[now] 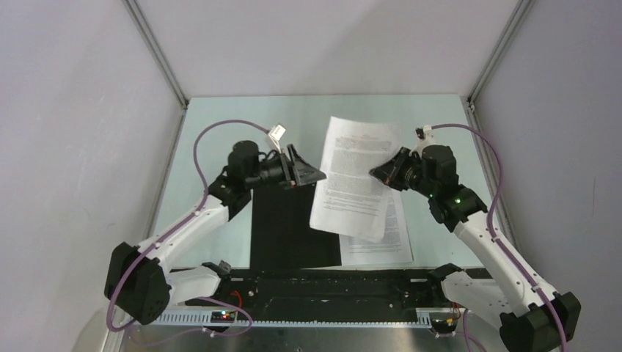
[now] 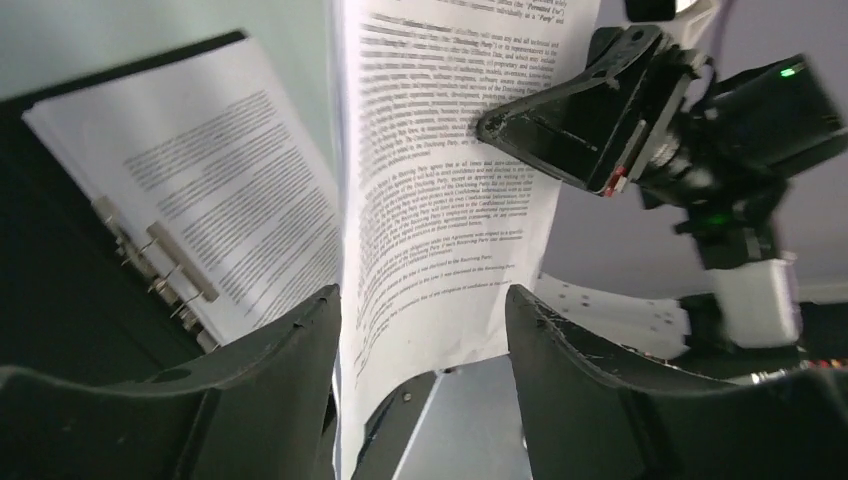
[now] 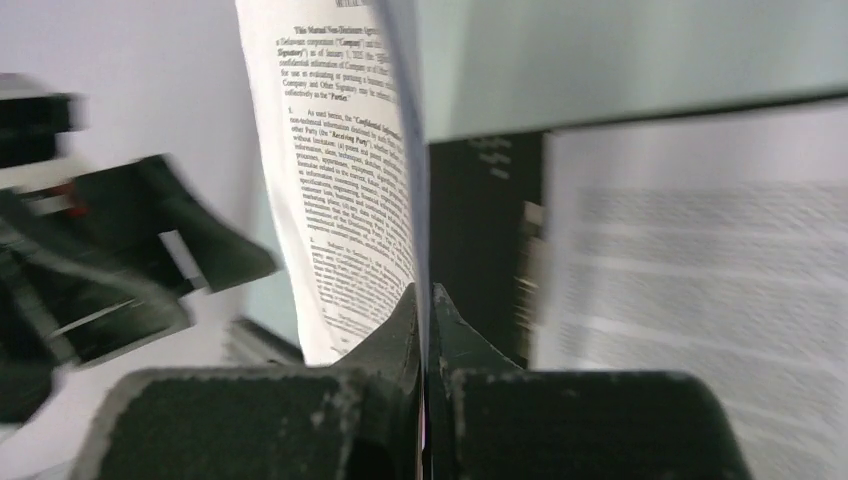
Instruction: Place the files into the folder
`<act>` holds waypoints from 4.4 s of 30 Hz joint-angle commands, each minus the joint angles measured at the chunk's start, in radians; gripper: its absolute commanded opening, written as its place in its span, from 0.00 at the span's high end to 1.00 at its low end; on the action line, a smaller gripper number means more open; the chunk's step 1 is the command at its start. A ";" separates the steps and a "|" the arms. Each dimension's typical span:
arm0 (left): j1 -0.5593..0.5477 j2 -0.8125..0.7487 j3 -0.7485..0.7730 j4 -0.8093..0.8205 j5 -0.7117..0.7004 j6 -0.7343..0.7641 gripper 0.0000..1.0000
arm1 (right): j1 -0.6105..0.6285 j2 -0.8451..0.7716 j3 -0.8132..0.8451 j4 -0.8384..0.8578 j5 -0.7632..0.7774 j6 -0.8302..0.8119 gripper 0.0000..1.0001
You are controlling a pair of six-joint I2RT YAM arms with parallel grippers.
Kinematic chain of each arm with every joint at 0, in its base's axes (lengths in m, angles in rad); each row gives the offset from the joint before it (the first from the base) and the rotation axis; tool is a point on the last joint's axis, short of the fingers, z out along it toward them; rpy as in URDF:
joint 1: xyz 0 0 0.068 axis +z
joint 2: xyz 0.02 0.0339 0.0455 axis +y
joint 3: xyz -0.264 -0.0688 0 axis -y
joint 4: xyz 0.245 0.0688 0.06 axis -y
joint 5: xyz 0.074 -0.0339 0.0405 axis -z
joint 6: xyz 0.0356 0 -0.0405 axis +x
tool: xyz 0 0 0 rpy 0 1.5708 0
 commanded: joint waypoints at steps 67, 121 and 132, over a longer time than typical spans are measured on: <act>-0.143 0.398 -0.014 -0.539 -0.827 0.040 0.57 | 0.058 0.507 0.097 -0.319 0.231 -0.482 1.00; -0.134 0.352 -0.024 -0.536 -0.791 0.023 0.57 | -0.169 0.184 -0.275 -0.294 0.374 -0.057 0.01; -0.134 0.338 -0.020 -0.534 -0.786 0.006 0.58 | -0.015 0.162 -0.327 -0.345 0.451 0.111 0.01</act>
